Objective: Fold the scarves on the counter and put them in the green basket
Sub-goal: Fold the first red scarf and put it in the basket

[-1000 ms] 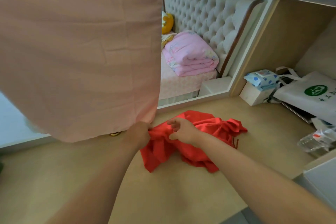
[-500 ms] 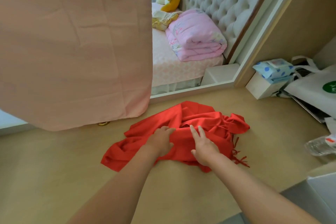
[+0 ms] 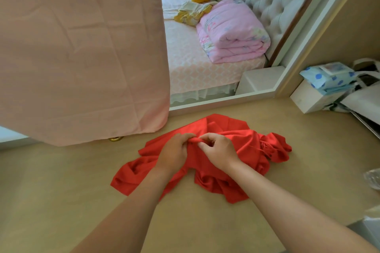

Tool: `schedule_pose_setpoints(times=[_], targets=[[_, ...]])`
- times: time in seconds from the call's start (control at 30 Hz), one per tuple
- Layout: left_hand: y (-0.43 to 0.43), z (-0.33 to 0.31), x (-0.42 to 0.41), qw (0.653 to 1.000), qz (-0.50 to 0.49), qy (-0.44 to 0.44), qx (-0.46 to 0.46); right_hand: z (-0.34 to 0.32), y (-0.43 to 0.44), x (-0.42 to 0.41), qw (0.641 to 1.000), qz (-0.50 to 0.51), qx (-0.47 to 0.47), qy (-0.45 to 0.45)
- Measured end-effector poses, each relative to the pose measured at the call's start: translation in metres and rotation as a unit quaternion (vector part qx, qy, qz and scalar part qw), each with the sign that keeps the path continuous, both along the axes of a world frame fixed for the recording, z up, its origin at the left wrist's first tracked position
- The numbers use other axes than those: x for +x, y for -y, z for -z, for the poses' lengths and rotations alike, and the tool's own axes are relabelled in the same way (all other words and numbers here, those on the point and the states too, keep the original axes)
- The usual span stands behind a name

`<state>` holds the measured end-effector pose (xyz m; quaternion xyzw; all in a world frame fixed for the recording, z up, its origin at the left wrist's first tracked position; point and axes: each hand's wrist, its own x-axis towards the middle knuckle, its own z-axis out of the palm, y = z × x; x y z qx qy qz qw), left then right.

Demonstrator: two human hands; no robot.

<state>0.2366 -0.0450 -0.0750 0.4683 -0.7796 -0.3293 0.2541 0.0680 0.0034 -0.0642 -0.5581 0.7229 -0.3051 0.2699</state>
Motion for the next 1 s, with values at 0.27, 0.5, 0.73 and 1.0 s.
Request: schedule_pose_setpoints(times=[0.27,0.5,0.73,1.0], targets=[[0.023,-0.010,0.090,0.881,-0.143,0.441,0.095,0.021,0.021,0.025,0.980,-0.052,0.160,-0.103],[0.017,0.018,0.067,0.928,-0.001,0.371,0.039,0.051,0.033,0.040,0.905,-0.118,0.265,-0.311],[0.016,0.034,0.053,0.974,0.047,0.213,0.056,0.061,0.046,0.049,0.947,-0.063,0.132,-0.284],[0.027,0.010,0.064,0.996,0.065,0.047,0.046,0.018,0.040,0.081,0.962,-0.014,0.050,0.267]])
